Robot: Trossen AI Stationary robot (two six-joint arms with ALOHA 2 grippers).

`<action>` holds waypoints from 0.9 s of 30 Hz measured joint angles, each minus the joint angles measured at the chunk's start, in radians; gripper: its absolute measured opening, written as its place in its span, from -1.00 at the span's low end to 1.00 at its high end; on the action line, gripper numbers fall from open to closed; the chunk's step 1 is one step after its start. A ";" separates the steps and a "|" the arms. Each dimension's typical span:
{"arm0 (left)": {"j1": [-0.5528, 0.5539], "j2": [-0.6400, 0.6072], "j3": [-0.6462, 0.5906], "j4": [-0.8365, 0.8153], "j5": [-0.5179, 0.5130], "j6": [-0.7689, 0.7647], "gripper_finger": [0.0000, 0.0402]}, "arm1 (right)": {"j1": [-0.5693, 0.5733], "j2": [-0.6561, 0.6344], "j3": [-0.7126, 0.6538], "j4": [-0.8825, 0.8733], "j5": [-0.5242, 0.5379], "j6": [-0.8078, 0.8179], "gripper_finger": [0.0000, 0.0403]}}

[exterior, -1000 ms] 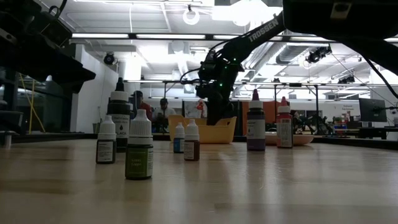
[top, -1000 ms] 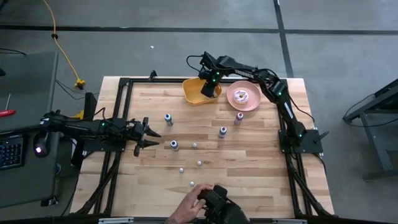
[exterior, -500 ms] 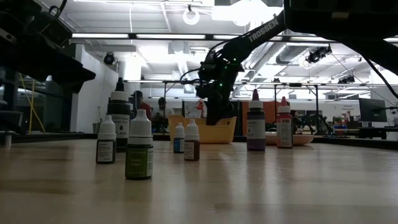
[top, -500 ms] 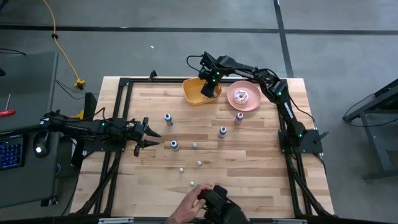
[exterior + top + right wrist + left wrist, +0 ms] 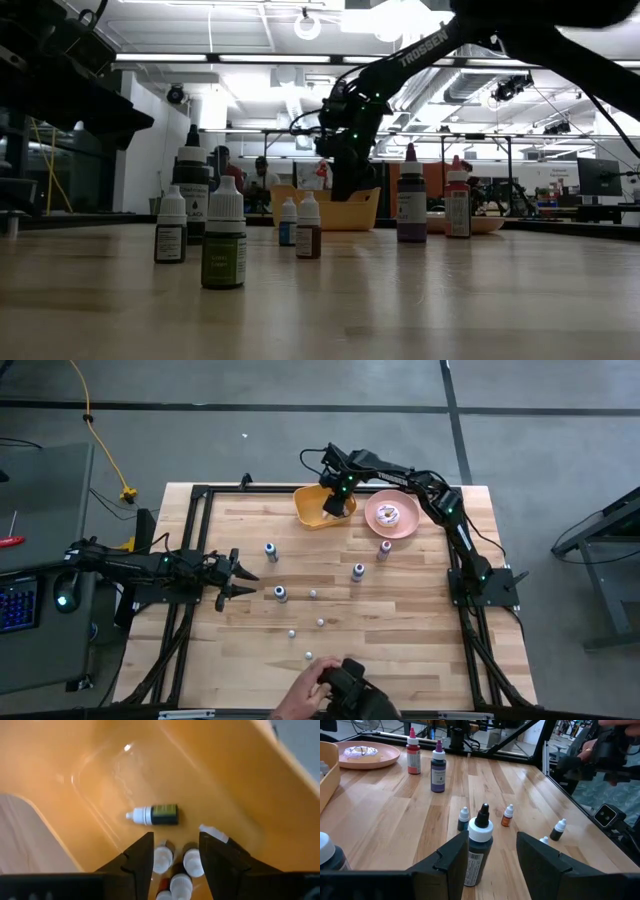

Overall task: Pick & Place food coloring
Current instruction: Put the small blue food coloring bottle into the yellow bin

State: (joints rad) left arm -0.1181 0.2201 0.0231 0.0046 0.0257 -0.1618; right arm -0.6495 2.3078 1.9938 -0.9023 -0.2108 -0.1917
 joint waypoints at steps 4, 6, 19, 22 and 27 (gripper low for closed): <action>0.000 0.000 0.000 0.000 0.000 0.000 -0.19 | 0.009 -0.030 0.000 0.038 -0.001 -0.019 -0.27; 0.000 0.000 0.000 0.000 0.000 0.000 -0.19 | 0.017 -0.048 0.001 0.052 -0.004 -0.047 -0.27; 0.000 0.000 0.000 0.000 0.000 0.000 -0.19 | 0.137 -0.240 0.001 0.003 -0.040 -0.184 -0.27; 0.000 0.000 0.000 0.000 0.000 0.000 -0.19 | 0.173 -0.300 0.001 -0.012 -0.011 -0.177 -0.27; 0.000 0.000 0.000 0.000 0.000 0.000 -0.19 | 0.235 -0.366 0.037 -0.078 0.041 -0.125 -0.27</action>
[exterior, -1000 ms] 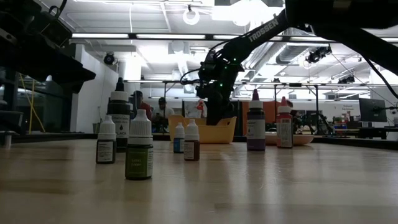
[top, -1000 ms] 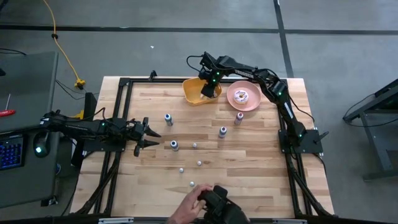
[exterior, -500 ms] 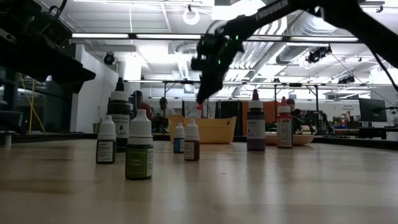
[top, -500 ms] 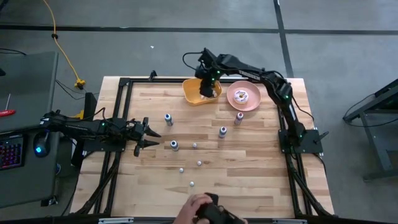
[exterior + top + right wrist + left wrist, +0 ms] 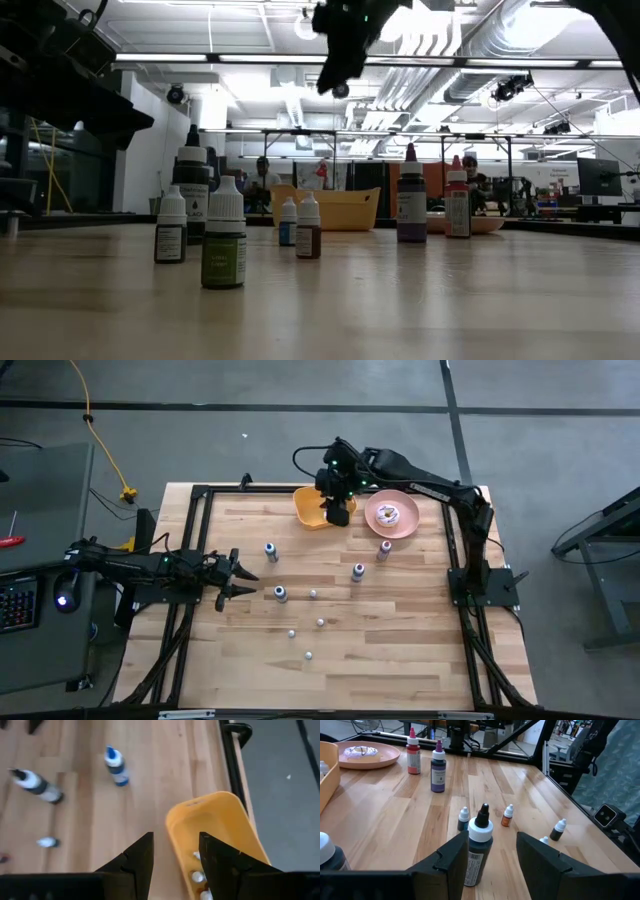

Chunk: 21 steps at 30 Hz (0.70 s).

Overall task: Pick & Place food coloring
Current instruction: Put the small blue food coloring bottle into the yellow bin

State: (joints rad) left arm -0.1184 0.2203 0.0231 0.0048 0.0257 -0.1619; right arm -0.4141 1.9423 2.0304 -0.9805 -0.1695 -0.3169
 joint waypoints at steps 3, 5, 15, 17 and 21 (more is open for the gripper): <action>0.000 0.000 0.000 0.000 0.000 0.000 -0.19 | 0.036 0.000 0.100 -0.103 -0.001 0.036 -0.27; 0.000 0.000 0.000 0.000 0.000 0.000 -0.19 | 0.066 0.003 0.162 -0.151 -0.002 0.048 -0.27; 0.000 0.000 0.000 -0.001 0.000 0.000 -0.19 | 0.193 0.067 0.282 -0.351 -0.134 0.047 -0.27; 0.000 0.000 0.000 0.000 0.000 0.000 -0.19 | 0.214 0.079 0.273 -0.375 -0.139 0.032 -0.27; 0.000 0.000 0.000 -0.001 0.000 0.000 -0.19 | 0.247 0.101 0.233 -0.410 -0.130 -0.006 -0.27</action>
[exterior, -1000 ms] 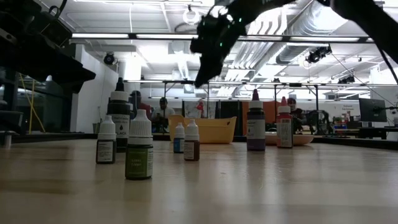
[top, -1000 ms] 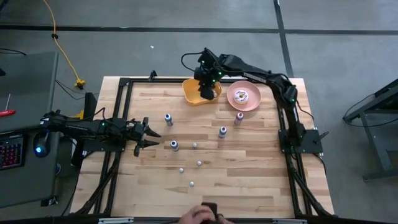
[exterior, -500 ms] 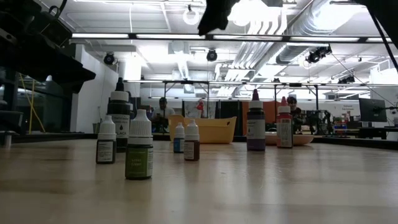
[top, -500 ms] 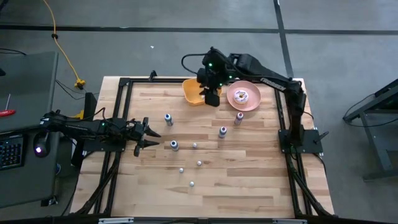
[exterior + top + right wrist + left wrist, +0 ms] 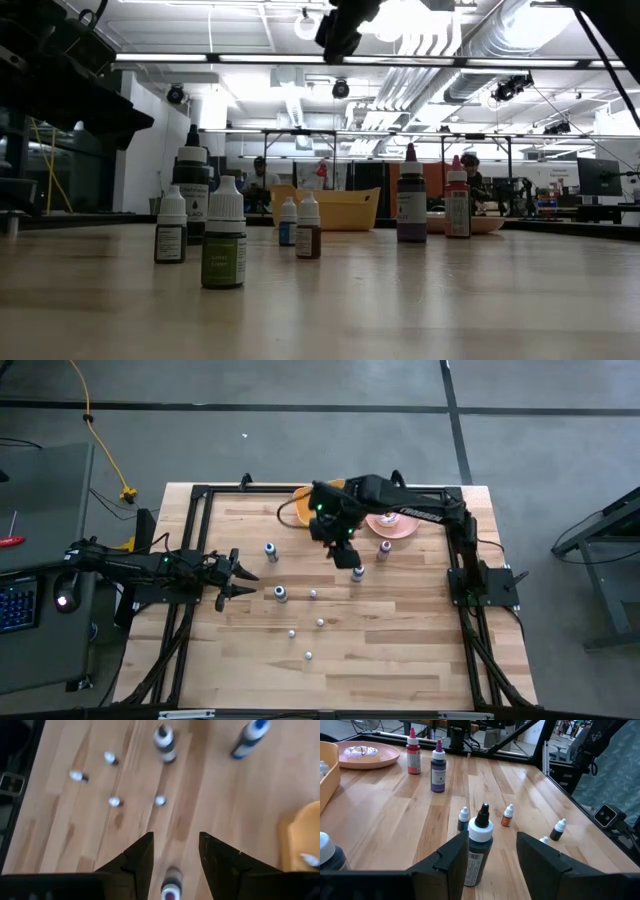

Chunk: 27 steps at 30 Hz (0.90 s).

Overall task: Pick & Place food coloring
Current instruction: Put the small blue food coloring bottle into the yellow bin

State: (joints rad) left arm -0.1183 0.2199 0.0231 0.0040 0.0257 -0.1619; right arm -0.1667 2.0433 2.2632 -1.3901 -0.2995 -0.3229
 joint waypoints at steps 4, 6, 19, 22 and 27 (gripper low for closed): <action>0.000 0.000 0.000 0.000 0.000 0.000 -0.19 | 0.030 0.005 -0.087 0.005 -0.005 -0.044 -0.27; 0.000 0.000 0.000 0.000 0.000 0.000 -0.19 | 0.043 0.006 -0.144 0.018 0.007 -0.074 -0.27; 0.000 0.000 0.000 0.000 0.000 0.000 -0.19 | 0.057 0.007 -0.554 0.450 0.029 -0.038 -0.27; 0.000 0.000 0.000 0.000 0.000 0.000 -0.19 | 0.069 0.007 -0.617 0.585 0.031 -0.009 -0.27; 0.000 0.000 0.000 0.000 0.000 0.000 -0.19 | 0.091 0.007 -0.692 0.749 0.057 0.007 -0.27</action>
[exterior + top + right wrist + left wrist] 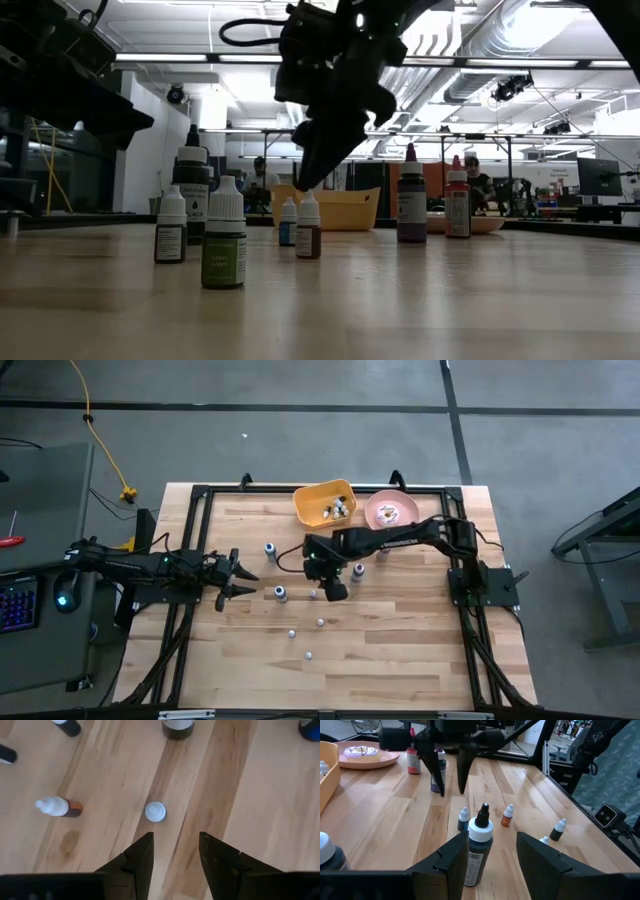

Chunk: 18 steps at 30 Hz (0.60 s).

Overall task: Pick & Place food coloring
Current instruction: Put the small blue food coloring bottle into the yellow bin

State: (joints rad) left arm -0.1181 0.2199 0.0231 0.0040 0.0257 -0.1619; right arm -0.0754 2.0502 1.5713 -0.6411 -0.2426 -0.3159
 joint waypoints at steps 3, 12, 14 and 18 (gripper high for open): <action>0.000 0.000 0.000 0.000 0.000 0.000 -0.19 | 0.015 0.000 -0.035 0.065 0.005 -0.003 -0.27; 0.000 0.000 0.000 0.000 0.000 0.000 -0.19 | 0.046 0.006 -0.084 0.160 0.032 -0.009 -0.27; 0.000 0.000 0.000 0.000 0.000 0.000 -0.19 | 0.046 0.013 -0.085 0.159 0.032 -0.009 -0.27; 0.000 0.000 0.000 0.000 0.000 0.000 -0.19 | 0.049 0.031 -0.085 0.186 0.032 -0.006 -0.27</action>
State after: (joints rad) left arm -0.1184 0.2199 0.0231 0.0036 0.0257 -0.1619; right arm -0.0261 2.0808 1.4864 -0.4552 -0.2106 -0.3222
